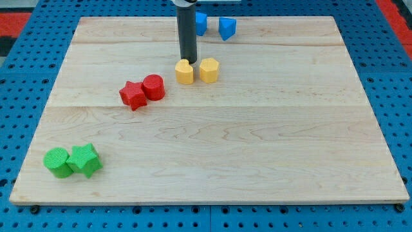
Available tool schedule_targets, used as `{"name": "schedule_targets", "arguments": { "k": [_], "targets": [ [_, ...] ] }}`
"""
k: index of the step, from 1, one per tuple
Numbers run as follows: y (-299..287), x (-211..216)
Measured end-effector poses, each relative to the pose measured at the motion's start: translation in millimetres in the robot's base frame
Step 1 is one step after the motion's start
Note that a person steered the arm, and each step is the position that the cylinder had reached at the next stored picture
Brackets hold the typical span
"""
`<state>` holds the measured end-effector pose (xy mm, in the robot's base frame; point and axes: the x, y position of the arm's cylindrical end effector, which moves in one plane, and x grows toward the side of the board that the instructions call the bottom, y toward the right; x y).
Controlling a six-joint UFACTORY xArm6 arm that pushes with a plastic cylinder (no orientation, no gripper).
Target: Push the yellow hexagon towards the bottom right corner
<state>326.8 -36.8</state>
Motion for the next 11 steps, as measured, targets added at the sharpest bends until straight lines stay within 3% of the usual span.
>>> {"name": "schedule_targets", "arguments": {
  "k": [1, 3, 9, 11],
  "targets": [
    [0.0, 0.0],
    [-81.3, 0.5],
    [68.0, 11.6],
    [63.9, 58.3]
  ]
}}
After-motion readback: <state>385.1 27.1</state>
